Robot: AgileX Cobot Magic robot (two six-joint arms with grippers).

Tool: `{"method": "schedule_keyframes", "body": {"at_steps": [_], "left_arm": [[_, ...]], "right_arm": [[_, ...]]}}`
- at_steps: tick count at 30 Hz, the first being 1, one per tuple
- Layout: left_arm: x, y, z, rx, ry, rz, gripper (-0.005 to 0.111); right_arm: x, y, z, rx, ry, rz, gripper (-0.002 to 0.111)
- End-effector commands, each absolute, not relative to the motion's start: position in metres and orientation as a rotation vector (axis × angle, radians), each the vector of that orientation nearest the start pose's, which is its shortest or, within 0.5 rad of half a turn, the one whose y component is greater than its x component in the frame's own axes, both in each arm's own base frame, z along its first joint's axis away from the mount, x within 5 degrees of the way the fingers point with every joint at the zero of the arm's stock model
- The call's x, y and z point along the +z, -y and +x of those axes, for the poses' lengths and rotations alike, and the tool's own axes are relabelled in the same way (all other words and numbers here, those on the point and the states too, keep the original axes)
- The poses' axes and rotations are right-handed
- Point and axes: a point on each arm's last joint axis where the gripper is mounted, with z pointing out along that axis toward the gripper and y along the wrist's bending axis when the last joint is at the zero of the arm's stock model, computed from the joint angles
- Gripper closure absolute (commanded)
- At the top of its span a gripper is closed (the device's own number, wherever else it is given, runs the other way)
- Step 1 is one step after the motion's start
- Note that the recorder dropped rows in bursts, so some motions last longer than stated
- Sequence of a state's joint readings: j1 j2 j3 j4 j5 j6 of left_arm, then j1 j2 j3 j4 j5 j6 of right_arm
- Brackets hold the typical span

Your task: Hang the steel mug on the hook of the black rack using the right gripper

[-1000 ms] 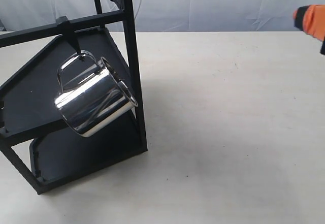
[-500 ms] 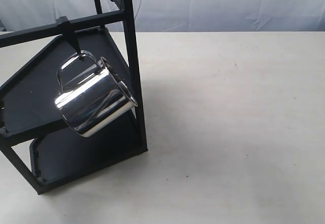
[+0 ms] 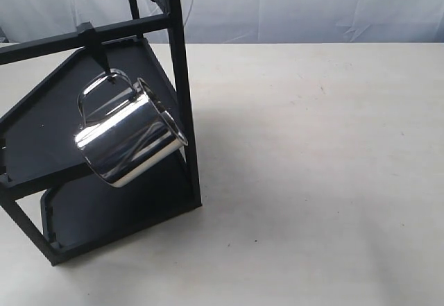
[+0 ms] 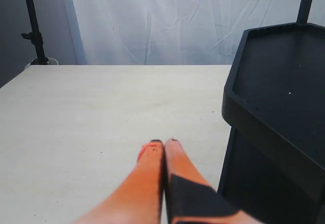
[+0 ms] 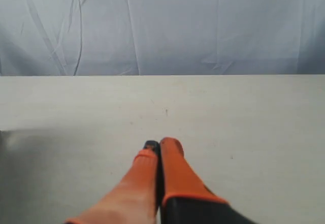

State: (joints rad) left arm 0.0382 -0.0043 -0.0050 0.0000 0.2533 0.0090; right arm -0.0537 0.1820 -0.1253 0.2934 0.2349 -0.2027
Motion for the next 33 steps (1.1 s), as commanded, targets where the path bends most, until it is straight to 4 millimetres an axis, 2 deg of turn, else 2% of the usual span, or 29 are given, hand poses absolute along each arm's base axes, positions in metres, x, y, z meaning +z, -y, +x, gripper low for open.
{"method": "schedule_keyframes", "body": {"at_steps": [1, 22, 33], "left_arm": [[0.191, -0.002, 0.055, 0.027, -1.723, -0.031, 0.107], [0.191, -0.002, 0.055, 0.027, -1.723, -0.031, 0.107], [0.191, -0.002, 0.055, 0.027, -1.723, -0.031, 0.107]], "right_arm": [[0.211, 0.0, 0.065, 0.053, -1.797, 0.101, 0.109], [0.179, 0.001, 0.058, 0.034, -1.892, 0.113, 0.109], [0.18, 0.001, 0.058, 0.059, -1.876, 0.132, 0.109]]}}
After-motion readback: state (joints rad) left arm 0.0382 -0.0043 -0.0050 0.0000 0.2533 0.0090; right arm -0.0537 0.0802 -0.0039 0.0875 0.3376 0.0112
